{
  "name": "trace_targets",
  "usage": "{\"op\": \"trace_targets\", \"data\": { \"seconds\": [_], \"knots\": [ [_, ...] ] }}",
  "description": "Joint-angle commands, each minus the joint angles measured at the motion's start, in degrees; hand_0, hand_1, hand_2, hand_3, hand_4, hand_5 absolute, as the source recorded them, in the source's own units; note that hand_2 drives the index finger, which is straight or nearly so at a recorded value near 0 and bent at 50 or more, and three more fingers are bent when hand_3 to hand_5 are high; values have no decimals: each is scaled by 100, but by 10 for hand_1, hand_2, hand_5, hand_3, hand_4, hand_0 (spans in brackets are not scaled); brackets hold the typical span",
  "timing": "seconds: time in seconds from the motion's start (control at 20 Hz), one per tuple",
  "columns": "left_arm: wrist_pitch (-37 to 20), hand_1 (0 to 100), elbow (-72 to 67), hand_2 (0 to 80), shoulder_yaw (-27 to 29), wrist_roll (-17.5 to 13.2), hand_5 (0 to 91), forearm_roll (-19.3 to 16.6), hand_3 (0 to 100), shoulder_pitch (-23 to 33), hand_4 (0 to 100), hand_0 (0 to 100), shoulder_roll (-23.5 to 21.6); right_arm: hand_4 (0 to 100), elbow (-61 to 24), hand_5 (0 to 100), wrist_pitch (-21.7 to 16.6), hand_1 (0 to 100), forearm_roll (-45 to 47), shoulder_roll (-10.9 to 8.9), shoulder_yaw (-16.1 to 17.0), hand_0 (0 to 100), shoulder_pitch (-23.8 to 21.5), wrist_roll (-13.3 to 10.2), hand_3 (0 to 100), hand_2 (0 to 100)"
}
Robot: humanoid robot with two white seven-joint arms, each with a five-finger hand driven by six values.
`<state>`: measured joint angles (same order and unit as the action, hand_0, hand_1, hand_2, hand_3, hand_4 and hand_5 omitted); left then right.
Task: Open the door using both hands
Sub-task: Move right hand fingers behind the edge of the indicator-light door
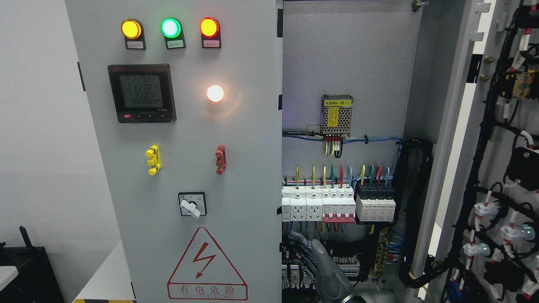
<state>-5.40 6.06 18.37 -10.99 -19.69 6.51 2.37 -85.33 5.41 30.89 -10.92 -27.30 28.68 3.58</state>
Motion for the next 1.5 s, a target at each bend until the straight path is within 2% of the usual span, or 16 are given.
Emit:
{"op": "trace_targets", "data": {
  "seconds": [0.0, 0.35, 0.5, 1.15, 1.3, 1.45],
  "knots": [
    [-5, 0, 0, 0, 0, 0, 0, 0, 0, 0, 31, 0, 0, 0, 87, 0, 30, 0, 207, -16, -39, 0, 68, 2, 0, 0],
    [-5, 0, 0, 0, 0, 0, 0, 0, 0, 0, 30, 0, 0, 0, 166, 0, 39, 0, 215, -25, -48, 0, 217, 11, 0, 0],
    [-5, 0, 0, 0, 0, 0, 0, 0, 0, 0, 30, 0, 0, 0, 166, 0, 39, 0, 215, -25, -48, 0, 235, 195, 0, 0],
    [-5, 0, 0, 0, -9, 0, 0, 0, 0, 0, 30, 0, 0, 0, 175, 0, 118, 0, 452, -86, -48, 0, 253, 328, 0, 0],
    [-5, 0, 0, 0, 0, 0, 0, 0, 0, 0, 30, 0, 0, 0, 183, 0, 118, 0, 453, -86, -48, 0, 253, 547, 0, 0],
    [-5, 0, -9, 0, 0, 0, 0, 0, 0, 0, 30, 0, 0, 0, 245, 0, 118, 0, 461, -86, -39, 0, 323, 574, 0, 0]
  ]
}}
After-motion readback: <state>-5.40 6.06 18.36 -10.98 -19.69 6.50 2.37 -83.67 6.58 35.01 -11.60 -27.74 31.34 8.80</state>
